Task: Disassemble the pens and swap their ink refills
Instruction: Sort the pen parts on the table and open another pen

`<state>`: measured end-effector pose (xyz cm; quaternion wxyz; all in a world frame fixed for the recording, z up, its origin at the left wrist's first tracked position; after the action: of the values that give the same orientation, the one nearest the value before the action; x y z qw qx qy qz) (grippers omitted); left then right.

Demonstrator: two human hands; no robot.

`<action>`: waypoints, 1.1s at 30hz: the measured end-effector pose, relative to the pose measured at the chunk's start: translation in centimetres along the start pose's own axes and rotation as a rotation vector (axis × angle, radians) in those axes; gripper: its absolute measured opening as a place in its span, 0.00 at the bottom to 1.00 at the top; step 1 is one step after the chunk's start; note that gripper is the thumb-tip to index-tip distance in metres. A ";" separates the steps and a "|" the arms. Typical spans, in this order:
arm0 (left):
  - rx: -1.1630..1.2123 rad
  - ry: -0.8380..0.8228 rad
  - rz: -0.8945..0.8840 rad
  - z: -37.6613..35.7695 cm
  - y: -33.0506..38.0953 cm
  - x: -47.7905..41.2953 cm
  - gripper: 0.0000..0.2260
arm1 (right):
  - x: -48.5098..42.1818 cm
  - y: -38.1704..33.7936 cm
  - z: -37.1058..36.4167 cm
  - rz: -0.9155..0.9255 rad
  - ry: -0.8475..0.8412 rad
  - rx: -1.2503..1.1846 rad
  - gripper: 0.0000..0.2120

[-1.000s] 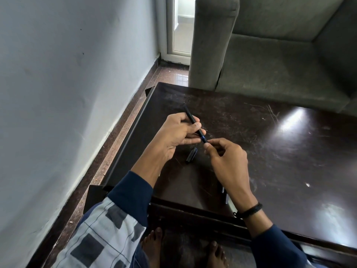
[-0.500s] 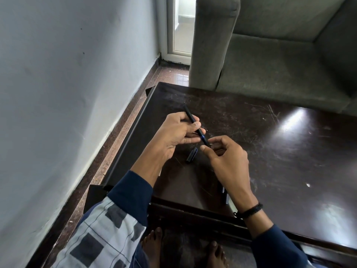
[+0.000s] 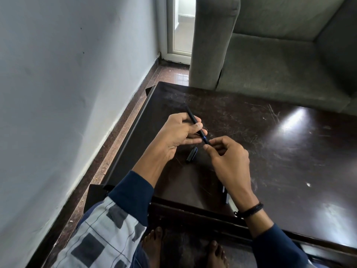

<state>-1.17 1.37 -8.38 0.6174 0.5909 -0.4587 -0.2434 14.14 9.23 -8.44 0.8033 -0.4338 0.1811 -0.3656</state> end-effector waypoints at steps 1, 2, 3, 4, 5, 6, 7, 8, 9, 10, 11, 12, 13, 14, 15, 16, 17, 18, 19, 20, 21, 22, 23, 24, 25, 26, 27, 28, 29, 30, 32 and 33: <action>0.000 0.000 0.002 0.0 0.0 0.0 0.05 | 0.0 0.0 0.0 -0.001 -0.001 -0.004 0.03; 0.001 0.000 0.004 0.0 -0.1 -0.1 0.05 | 0.0 0.0 0.0 0.001 -0.006 -0.006 0.02; 0.002 0.000 0.004 0.0 0.0 -0.1 0.05 | 0.0 -0.1 -0.1 0.006 -0.013 -0.005 0.01; 0.004 0.002 0.003 0.1 0.0 -0.1 0.05 | 0.0 -0.2 -0.1 0.008 -0.020 -0.005 0.02; 0.006 0.004 0.001 0.1 0.0 -0.1 0.05 | 0.0 -0.2 -0.2 0.010 -0.023 -0.007 0.05; 0.008 0.006 -0.001 0.2 0.1 0.0 0.06 | 0.0 -0.3 -0.2 0.011 -0.024 -0.010 0.07; 0.008 0.008 -0.003 0.3 0.1 0.0 0.06 | 0.0 -0.3 -0.1 0.011 -0.024 -0.008 0.09; 0.008 0.008 -0.004 0.2 0.1 0.0 0.06 | 0.0 -0.3 0.0 0.010 -0.023 -0.002 0.09; 0.006 0.006 -0.003 0.2 0.0 0.0 0.05 | 0.1 -0.3 0.0 0.008 -0.020 0.003 0.08; 0.006 0.004 -0.001 0.1 0.0 0.0 0.05 | 0.0 -0.2 0.1 0.005 -0.014 0.006 0.06; 0.006 0.003 0.001 0.0 0.0 -0.1 0.05 | 0.0 -0.2 0.1 0.004 -0.009 0.009 0.05; 0.005 0.002 0.003 0.0 -0.1 -0.1 0.06 | 0.0 -0.1 0.1 0.004 -0.009 0.010 0.03; 0.001 0.003 0.004 -0.1 -0.1 -0.1 0.06 | 0.0 -0.1 0.0 0.005 -0.012 0.009 0.03; -0.001 0.004 0.005 0.0 -0.1 -0.1 0.05 | 0.0 -0.1 -0.1 0.008 -0.016 0.006 0.02; 0.000 0.005 0.003 0.0 -0.1 -0.1 0.05 | 0.0 -0.2 -0.1 0.012 -0.021 0.003 0.03; 0.004 0.006 0.001 0.1 -0.1 -0.1 0.05 | 0.0 -0.2 -0.2 0.014 -0.025 -0.002 0.04; 0.008 0.007 -0.001 0.2 -0.1 -0.1 0.05 | 0.0 -0.2 -0.2 0.015 -0.025 -0.006 0.07; 0.010 0.008 -0.003 0.2 -0.1 -0.1 0.05 | 0.0 -0.2 -0.2 0.013 -0.024 -0.008 0.09; 0.010 0.009 -0.004 0.3 0.0 -0.1 0.05 | 0.0 -0.2 -0.2 0.008 -0.022 -0.005 0.10; 0.010 0.008 -0.004 0.3 0.0 -0.1 0.05 | 0.0 -0.1 -0.1 0.003 -0.020 0.003 0.10; 0.012 0.007 -0.004 0.2 0.0 -0.1 0.05 | 0.0 -0.1 -0.1 0.000 -0.016 0.011 0.09; 0.016 0.006 -0.002 0.1 0.0 -0.1 0.05 | 0.0 -0.1 0.0 -0.003 -0.009 0.013 0.07; 0.018 0.004 -0.001 0.1 -0.1 0.0 0.05 | 0.1 -0.1 0.0 -0.004 -0.003 0.008 0.05; 0.018 0.003 0.000 0.0 -0.1 -0.1 0.05 | 0.1 -0.1 0.0 -0.004 0.001 0.001 0.04; 0.016 0.002 0.000 0.0 -0.1 -0.1 0.05 | 0.1 -0.1 0.0 -0.003 0.002 -0.002 0.04; 0.015 0.002 0.000 -0.1 -0.1 -0.1 0.05 | 0.1 -0.1 0.0 -0.002 0.000 -0.003 0.04; 0.016 0.004 -0.001 0.0 -0.1 -0.1 0.05 | 0.1 -0.1 -0.1 0.000 -0.005 -0.003 0.03; 0.016 0.006 -0.002 0.1 0.0 -0.1 0.05 | 0.1 -0.1 -0.1 0.002 -0.010 -0.003 0.03; 0.015 0.009 -0.003 0.2 0.0 -0.1 0.05 | 0.1 -0.2 -0.2 0.006 -0.011 -0.002 0.05; 0.011 0.012 -0.005 0.3 0.0 -0.1 0.05 | 0.1 -0.2 -0.1 0.011 -0.010 0.000 0.07; 0.006 0.012 -0.005 0.4 0.1 -0.1 0.05 | 0.1 -0.2 -0.1 0.015 -0.001 0.003 0.09; 0.006 0.010 -0.003 0.3 0.0 -0.1 0.05 | 0.1 -0.2 0.0 0.014 0.003 0.004 0.08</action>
<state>-1.47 1.28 -8.40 0.6174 0.5949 -0.4553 -0.2399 14.07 9.09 -8.27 0.8064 -0.4305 0.1845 -0.3610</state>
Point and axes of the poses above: each hand's wrist, its own x-axis away from the middle knuckle, its own z-axis out of the back of the hand, y = z × x, the point moved 9 cm from there along -x, towards the middle knuckle, and after that the axes turned 10 degrees about -y, right-handed, at the moved point
